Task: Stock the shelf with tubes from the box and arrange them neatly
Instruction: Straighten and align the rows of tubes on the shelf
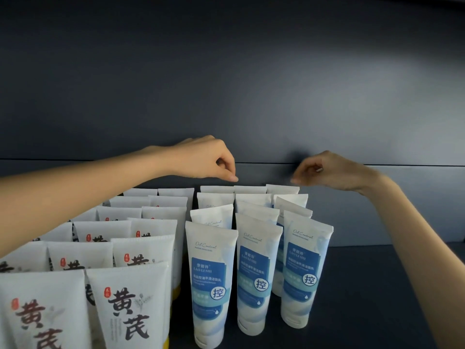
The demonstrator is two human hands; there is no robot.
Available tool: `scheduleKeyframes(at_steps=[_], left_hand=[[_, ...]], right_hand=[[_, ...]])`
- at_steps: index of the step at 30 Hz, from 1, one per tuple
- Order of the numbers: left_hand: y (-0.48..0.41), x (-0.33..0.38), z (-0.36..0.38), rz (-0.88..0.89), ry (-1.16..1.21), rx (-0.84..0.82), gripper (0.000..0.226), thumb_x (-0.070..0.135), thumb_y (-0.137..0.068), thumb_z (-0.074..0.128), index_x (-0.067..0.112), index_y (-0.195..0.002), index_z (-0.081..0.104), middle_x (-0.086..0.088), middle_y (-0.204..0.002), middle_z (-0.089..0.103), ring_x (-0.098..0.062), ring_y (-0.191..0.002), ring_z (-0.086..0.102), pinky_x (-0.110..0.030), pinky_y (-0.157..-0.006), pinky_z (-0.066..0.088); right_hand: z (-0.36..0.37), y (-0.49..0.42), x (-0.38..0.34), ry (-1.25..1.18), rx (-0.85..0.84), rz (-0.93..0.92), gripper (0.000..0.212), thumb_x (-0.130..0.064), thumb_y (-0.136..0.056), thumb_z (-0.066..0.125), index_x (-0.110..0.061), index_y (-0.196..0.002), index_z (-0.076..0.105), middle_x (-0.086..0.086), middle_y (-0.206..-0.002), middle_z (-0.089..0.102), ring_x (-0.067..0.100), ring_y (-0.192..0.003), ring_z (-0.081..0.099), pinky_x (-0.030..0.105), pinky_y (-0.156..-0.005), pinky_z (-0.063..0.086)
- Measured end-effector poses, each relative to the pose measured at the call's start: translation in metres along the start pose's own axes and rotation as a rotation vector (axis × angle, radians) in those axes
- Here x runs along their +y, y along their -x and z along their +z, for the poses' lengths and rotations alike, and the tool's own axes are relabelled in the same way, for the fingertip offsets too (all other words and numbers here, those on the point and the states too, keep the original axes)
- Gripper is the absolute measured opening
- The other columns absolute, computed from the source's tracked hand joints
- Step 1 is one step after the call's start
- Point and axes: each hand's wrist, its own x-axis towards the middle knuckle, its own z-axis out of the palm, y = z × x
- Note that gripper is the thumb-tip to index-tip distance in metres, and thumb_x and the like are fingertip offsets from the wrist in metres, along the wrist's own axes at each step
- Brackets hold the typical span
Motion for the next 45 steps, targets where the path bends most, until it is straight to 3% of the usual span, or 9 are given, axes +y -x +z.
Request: scheduleKeyframes(at_steps=[4,12,17,27,31,36,39,41,45], left_hand=[[-0.011,0.011,0.008,0.000,-0.026,-0.011,0.017,0.050,-0.084,0.063,0.036,-0.084,0.072,0.005,-0.069,0.061,-0.009,-0.063,0.051,-0.025,-0.053,0.029],[-0.016,0.021,0.019,0.010,-0.110,-0.017,0.014,0.039,-0.085,0.063,0.029,-0.078,0.070,0.007,-0.070,0.062,-0.009,-0.067,0.054,-0.024,-0.051,0.028],[-0.016,0.022,0.019,0.014,-0.129,-0.015,0.016,0.037,-0.086,0.062,0.026,-0.080,0.071,0.005,-0.071,0.062,-0.012,-0.070,0.055,-0.024,-0.052,0.027],[-0.017,0.025,0.018,0.015,-0.111,-0.040,0.014,0.037,-0.087,0.063,0.028,-0.080,0.071,0.006,-0.069,0.059,-0.009,-0.066,0.051,-0.024,-0.051,0.027],[-0.014,0.026,0.016,0.017,-0.111,-0.042,0.014,0.037,-0.090,0.058,0.033,-0.081,0.068,0.005,-0.074,0.061,-0.010,-0.071,0.053,-0.025,-0.054,0.029],[0.002,0.029,-0.006,0.007,-0.085,0.058,0.021,0.052,-0.088,0.053,0.036,-0.086,0.067,0.013,-0.065,0.056,0.000,-0.066,0.050,-0.024,-0.056,0.028],[0.018,0.033,-0.031,0.071,0.005,-0.022,0.024,0.060,-0.081,0.058,0.039,-0.080,0.070,0.010,-0.068,0.060,-0.003,-0.061,0.046,-0.021,-0.054,0.032],[0.031,0.037,-0.046,0.117,0.073,-0.138,0.028,0.063,-0.075,0.060,0.038,-0.075,0.072,0.009,-0.067,0.061,-0.003,-0.056,0.045,-0.014,-0.050,0.032],[0.049,0.041,-0.050,0.072,0.044,-0.315,0.030,0.059,-0.072,0.066,0.030,-0.076,0.075,0.018,-0.059,0.058,0.003,-0.055,0.051,-0.005,-0.051,0.034]], right_hand=[[0.002,-0.001,0.006,0.019,-0.031,0.046,0.005,-0.018,-0.081,0.073,-0.016,-0.086,0.074,0.007,-0.093,0.074,0.021,-0.089,0.065,0.052,-0.096,0.046],[0.006,-0.005,0.007,0.040,-0.045,0.002,0.013,-0.015,-0.080,0.075,-0.026,-0.074,0.072,0.016,-0.081,0.070,0.015,-0.072,0.053,0.032,-0.073,0.042],[0.005,-0.007,0.010,0.068,-0.047,-0.011,0.023,-0.011,-0.080,0.074,-0.031,-0.071,0.069,-0.005,-0.065,0.064,0.012,-0.065,0.051,0.026,-0.071,0.042],[0.005,-0.006,0.008,0.070,-0.037,0.004,0.021,-0.009,-0.080,0.073,-0.028,-0.072,0.071,-0.002,-0.078,0.072,0.014,-0.077,0.062,0.038,-0.083,0.051],[0.004,-0.002,0.003,0.106,-0.050,0.028,0.006,-0.016,-0.083,0.072,-0.021,-0.080,0.073,0.003,-0.087,0.074,0.024,-0.084,0.064,0.049,-0.089,0.049],[-0.007,0.006,-0.020,0.225,0.035,-0.033,0.016,-0.032,-0.085,0.068,-0.019,-0.092,0.074,-0.021,-0.065,0.065,-0.005,-0.061,0.057,0.009,-0.058,0.043],[-0.008,0.018,-0.048,0.109,-0.056,-0.140,0.023,-0.051,-0.077,0.067,-0.031,-0.086,0.074,-0.009,-0.082,0.072,0.011,-0.076,0.064,0.031,-0.076,0.051],[-0.002,0.026,-0.065,0.035,-0.211,-0.195,0.035,-0.061,-0.069,0.064,-0.034,-0.089,0.074,-0.009,-0.087,0.073,0.009,-0.082,0.066,0.031,-0.082,0.050],[0.014,0.027,-0.079,0.163,-0.356,-0.227,0.045,-0.070,-0.060,0.061,-0.037,-0.088,0.074,-0.004,-0.066,0.050,0.012,-0.063,0.043,0.034,-0.066,0.038]])
